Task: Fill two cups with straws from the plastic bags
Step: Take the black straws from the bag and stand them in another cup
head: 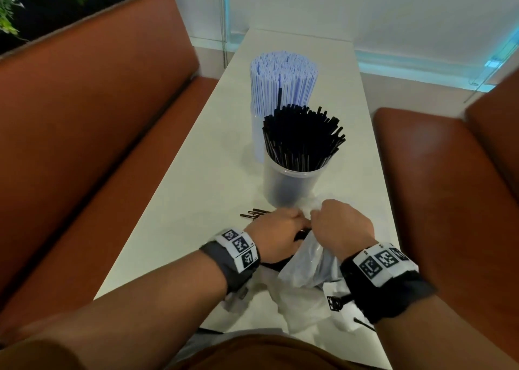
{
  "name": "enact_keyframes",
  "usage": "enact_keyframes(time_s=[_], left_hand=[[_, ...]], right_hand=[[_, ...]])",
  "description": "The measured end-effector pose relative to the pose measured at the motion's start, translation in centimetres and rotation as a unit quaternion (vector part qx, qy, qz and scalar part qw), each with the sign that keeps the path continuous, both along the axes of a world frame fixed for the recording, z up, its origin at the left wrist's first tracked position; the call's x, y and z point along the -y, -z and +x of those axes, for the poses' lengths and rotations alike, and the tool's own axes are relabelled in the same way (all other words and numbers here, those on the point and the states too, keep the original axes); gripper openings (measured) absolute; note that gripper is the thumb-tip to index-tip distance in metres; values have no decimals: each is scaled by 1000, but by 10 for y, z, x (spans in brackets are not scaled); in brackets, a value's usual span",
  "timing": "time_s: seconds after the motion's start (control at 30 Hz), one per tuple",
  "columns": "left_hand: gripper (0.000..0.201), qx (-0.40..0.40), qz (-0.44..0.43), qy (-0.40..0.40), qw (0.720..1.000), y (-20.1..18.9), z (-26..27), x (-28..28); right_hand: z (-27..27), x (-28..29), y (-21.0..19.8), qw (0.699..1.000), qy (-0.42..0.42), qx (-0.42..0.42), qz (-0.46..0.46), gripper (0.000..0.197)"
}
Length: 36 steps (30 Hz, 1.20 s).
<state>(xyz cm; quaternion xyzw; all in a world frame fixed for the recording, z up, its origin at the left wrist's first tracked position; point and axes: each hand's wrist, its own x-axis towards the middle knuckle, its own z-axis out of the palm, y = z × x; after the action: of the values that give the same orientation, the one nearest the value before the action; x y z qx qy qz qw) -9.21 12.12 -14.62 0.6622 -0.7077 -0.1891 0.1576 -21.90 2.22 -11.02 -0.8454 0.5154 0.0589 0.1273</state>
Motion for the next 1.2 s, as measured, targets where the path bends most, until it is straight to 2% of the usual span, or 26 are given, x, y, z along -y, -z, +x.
enact_keyframes(time_s=[0.13,0.27,0.43,0.5,0.57,0.63,0.77,0.83,0.93,1.0,1.1,1.13,1.17,1.2], left_hand=[[39,141,52,76,986,2,-12,27],[45,136,81,52,986,1,-16,36],[35,168,88,60,980,4,-15,39],[39,155,85,49,983,4,-12,37],[34,149,77,32,985,3,-6,34],[26,158,66,17,985,0,7,27],[27,160,62,-18,985,-5,48,2],[23,166,59,-40,984,-6,71,-15],[18,169,36,-69,982,-9,93,-35],[18,156,11,-87,984,-13,97,-43],[24,121,-25,-104,987,-28,84,-44],[27,111,-40,-102,988,-35,75,-41],[31,104,-60,-96,988,-41,63,-36],[35,98,-82,-86,988,-48,49,-30]], right_hand=[[-3,1,-2,1000,-13,10,8,20],[-7,5,-4,1000,-15,21,4,23],[-6,7,-4,999,-22,37,7,26],[-7,8,-5,999,-21,47,3,27],[-9,10,-4,998,-19,55,-6,26],[-11,12,-3,997,-16,71,-9,20],[-15,14,2,992,-24,121,-18,24],[-15,13,5,993,-21,116,-9,24],[-11,10,9,991,-18,132,-6,38],[-8,4,2,964,-17,261,-50,49],[0,-9,-14,852,-50,519,-47,35],[5,-15,-18,827,-64,558,-21,31],[10,-19,-22,823,-81,562,3,31],[14,-24,-24,832,-98,545,20,33]])
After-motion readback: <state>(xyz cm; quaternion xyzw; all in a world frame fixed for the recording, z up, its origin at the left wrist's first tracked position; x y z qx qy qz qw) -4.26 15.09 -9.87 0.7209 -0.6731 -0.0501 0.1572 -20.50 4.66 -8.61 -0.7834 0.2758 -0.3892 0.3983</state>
